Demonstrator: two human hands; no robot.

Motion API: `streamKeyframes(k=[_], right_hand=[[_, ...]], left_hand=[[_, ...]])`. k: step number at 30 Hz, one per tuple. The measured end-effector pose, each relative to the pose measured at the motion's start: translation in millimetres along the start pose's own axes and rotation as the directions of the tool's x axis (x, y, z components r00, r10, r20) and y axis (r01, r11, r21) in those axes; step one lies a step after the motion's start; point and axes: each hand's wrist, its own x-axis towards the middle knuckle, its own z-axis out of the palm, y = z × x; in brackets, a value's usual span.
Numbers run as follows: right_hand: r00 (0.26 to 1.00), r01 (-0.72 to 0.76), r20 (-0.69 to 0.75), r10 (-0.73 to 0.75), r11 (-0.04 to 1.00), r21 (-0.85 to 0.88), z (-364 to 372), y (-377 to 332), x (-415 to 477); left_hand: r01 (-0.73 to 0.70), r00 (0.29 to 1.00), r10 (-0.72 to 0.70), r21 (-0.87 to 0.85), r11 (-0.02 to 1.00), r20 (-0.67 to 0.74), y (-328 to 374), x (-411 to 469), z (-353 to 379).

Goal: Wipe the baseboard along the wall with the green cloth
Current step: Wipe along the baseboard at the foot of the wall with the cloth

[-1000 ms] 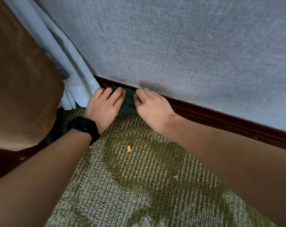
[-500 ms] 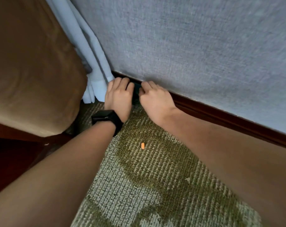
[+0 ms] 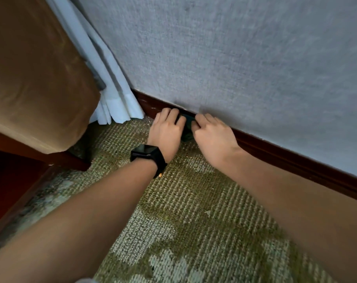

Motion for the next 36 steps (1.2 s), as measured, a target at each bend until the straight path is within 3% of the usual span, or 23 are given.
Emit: streamKeyframes(k=[6,21,26,36], right_hand=[[0.999,-0.032,0.010,0.032,0.999,-0.037,5,23,-39],[0.997,0.014,0.077,-0.008,0.996,-0.085,-1,18,-34],[0.999,0.011,0.044,-0.008,0.998,-0.070,-1,2,-6],[0.996,0.086,-0.035,-0.087,0.995,-0.042,0,-36,62]], left_hand=[[-0.115,0.993,0.115,0.003,0.993,0.036,37,-4,-1],[-0.172,0.984,0.177,0.174,0.970,-0.013,28,-23,20],[-0.104,0.989,0.117,0.138,0.985,-0.087,-5,-19,24],[0.046,0.994,-0.050,-0.042,0.998,-0.097,-73,-9,27]])
